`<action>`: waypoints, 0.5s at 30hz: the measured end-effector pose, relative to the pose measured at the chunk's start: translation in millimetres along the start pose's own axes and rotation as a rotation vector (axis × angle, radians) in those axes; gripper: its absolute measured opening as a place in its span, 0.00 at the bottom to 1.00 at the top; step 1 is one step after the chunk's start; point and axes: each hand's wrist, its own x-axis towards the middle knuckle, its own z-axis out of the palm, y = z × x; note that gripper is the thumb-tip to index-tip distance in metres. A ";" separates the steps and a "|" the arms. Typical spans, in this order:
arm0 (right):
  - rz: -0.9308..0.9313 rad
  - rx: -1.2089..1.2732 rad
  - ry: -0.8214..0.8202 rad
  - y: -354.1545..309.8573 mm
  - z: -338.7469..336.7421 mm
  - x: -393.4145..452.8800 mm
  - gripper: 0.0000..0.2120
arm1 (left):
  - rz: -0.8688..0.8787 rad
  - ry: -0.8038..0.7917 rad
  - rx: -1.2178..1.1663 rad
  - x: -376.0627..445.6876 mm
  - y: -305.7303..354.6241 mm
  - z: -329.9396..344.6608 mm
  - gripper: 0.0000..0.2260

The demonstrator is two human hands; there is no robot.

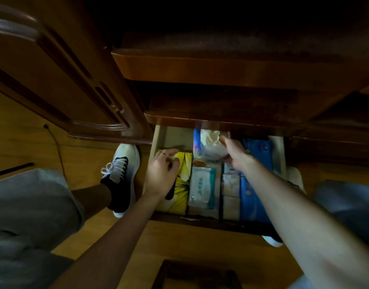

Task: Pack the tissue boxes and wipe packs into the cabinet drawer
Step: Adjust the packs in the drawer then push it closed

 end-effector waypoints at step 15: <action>-0.089 -0.646 -0.439 -1.0 -30.6 -65.7 0.66 | -0.358 -0.226 -0.746 -2.2 51.2 20.2 0.40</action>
